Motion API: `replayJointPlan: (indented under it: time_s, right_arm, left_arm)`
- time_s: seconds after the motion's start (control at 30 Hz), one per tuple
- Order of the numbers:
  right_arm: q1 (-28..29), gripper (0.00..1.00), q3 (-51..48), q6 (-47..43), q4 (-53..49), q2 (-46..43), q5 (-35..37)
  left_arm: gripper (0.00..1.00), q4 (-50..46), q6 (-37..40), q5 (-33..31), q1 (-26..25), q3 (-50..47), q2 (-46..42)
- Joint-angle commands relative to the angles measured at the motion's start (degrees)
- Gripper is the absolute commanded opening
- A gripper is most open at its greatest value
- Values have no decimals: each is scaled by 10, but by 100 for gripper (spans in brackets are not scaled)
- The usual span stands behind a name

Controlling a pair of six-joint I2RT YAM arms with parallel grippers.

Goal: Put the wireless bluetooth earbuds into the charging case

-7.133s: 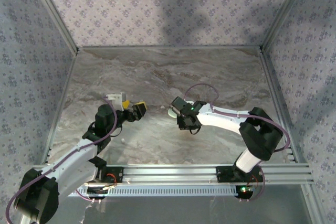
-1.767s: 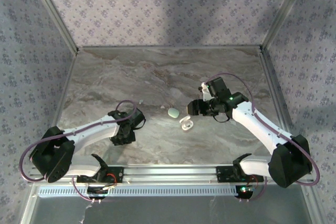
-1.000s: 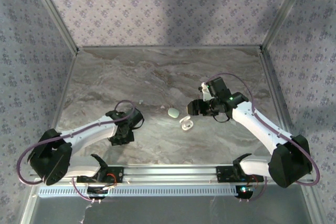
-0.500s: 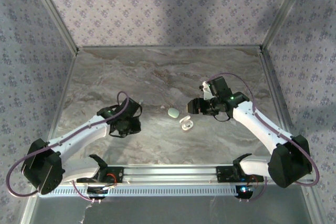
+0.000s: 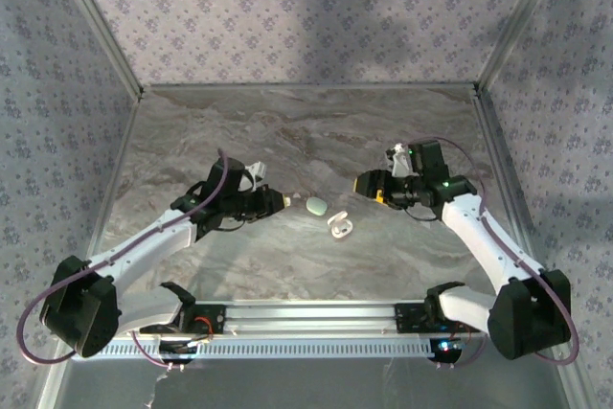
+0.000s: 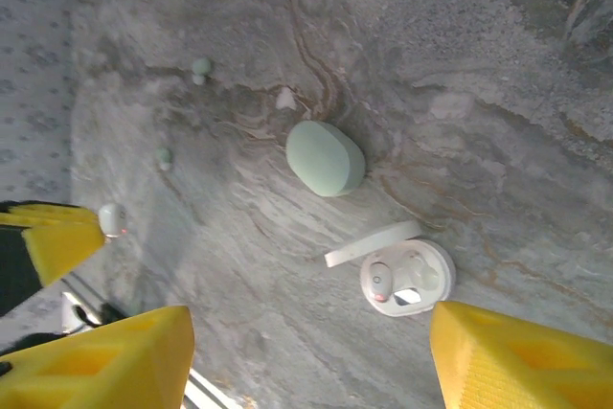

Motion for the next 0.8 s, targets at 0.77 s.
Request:
replayJointPlan:
  time_s: [0.77]
  right_arm:
    - [89, 78, -47, 300, 478, 26, -200]
  left_arm:
    - [14, 229, -101, 97, -7, -11, -42]
